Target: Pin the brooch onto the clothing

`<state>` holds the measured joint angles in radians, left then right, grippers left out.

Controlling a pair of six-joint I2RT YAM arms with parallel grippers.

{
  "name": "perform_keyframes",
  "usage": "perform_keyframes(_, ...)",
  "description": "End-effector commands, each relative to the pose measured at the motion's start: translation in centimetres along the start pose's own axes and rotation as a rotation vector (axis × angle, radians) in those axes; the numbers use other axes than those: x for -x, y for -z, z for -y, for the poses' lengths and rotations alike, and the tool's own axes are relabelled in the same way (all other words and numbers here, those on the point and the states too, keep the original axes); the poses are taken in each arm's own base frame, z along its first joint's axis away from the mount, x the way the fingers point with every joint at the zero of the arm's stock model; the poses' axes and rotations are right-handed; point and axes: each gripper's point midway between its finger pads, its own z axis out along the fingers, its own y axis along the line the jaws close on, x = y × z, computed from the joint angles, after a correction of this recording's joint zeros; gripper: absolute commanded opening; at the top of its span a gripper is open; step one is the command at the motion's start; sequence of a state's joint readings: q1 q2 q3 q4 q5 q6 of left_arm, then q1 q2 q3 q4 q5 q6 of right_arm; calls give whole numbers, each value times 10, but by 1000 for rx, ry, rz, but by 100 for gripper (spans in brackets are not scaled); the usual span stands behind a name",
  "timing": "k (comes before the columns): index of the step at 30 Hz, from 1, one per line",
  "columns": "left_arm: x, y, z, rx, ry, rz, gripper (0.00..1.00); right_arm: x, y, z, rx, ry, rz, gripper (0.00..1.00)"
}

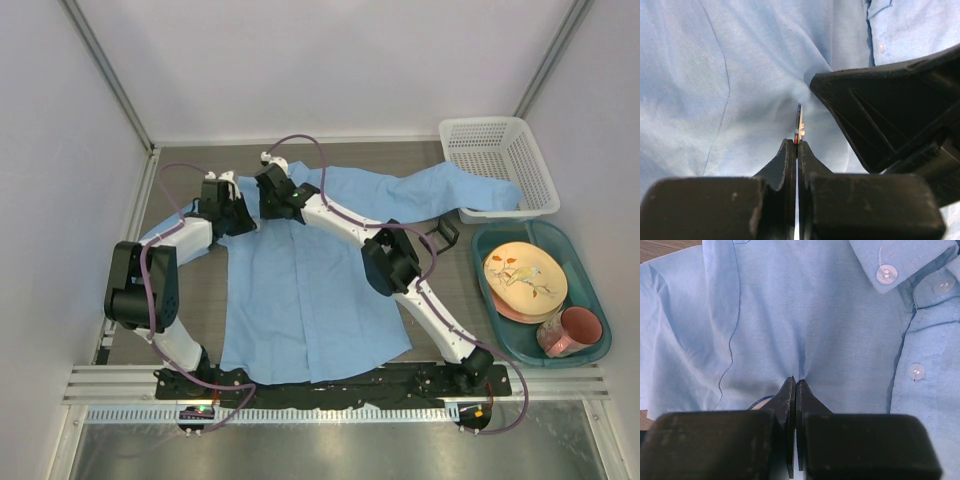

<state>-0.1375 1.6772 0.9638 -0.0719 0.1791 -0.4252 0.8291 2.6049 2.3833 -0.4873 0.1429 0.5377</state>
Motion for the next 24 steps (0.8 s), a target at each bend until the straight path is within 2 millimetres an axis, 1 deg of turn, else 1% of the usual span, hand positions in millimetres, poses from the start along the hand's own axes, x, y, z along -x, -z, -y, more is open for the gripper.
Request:
perform_keyframes(1, 18, -3, 2, 15, -25, 38, 0, 46, 43, -31, 80, -56, 85, 1)
perform_keyframes(9, 12, -7, 11, -14, -33, 19, 0, 42, 42, -32, 82, -100, 70, 1)
perform_keyframes(12, 14, -8, 14, -19, -32, 23, 0, 38, 41, -34, 93, -115, 55, 1)
perform_keyframes(14, 12, -10, 12, -13, -32, 16, 0, 35, 42, -34, 98, -111, 44, 2)
perform_keyframes(15, 12, -10, 12, -9, -32, 14, 0, 35, 42, -32, 93, -110, 41, 4)
perform_keyframes(16, 11, -11, 10, -1, -32, 12, 0, 35, 44, -31, 92, -111, 40, 11)
perform_keyframes(17, 12, -11, 9, 3, -34, 14, 0, 32, 43, -28, 86, -112, 29, 15)
perform_keyframes(21, 10, -12, 8, 7, -30, 9, 0, 30, 41, -14, 60, -114, 15, 25)
perform_keyframes(23, 10, -12, 8, 7, -30, 8, 0, 31, 41, -11, 54, -114, 14, 27)
perform_keyframes(24, 8, -13, 7, 8, -28, 5, 0, 30, 40, -10, 51, -116, 11, 30)
